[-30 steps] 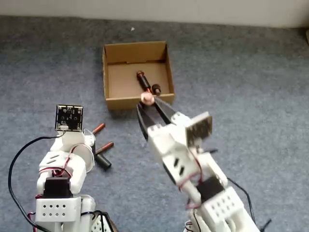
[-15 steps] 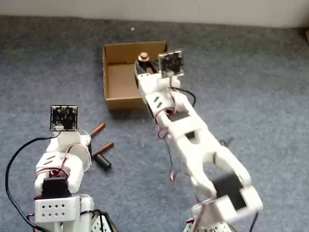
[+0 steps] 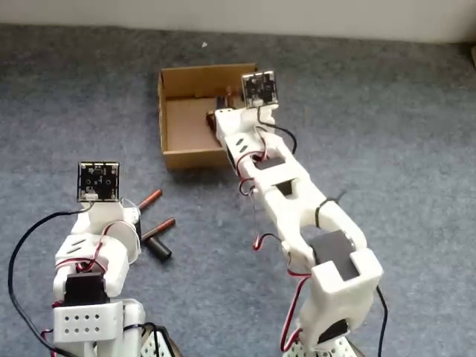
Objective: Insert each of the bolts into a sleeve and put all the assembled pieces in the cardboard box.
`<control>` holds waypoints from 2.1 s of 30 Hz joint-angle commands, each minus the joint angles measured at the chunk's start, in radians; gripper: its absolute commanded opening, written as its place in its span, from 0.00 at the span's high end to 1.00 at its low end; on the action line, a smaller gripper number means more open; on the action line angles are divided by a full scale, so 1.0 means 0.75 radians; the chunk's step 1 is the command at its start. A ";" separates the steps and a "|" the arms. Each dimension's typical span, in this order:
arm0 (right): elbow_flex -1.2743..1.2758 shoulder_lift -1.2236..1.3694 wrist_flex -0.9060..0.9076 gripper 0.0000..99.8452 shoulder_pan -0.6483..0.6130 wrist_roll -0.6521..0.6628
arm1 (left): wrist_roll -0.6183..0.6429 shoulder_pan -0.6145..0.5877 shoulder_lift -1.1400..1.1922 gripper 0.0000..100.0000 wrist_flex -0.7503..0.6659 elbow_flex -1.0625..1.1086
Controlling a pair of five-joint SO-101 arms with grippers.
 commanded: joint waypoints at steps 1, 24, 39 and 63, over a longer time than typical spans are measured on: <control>-0.050 -0.167 0.124 0.83 0.009 0.006 | -0.014 -0.015 -0.003 0.95 -0.027 -0.015; -0.048 -0.731 1.509 0.83 -0.367 0.006 | 0.239 -0.592 -0.001 0.94 -0.018 -0.208; -0.118 -0.330 1.267 0.82 -0.754 -0.153 | 0.239 -0.660 -0.001 0.94 0.029 -0.214; -0.373 -0.011 1.267 0.83 -0.942 -0.061 | 0.241 -0.778 -0.001 0.94 0.023 -0.220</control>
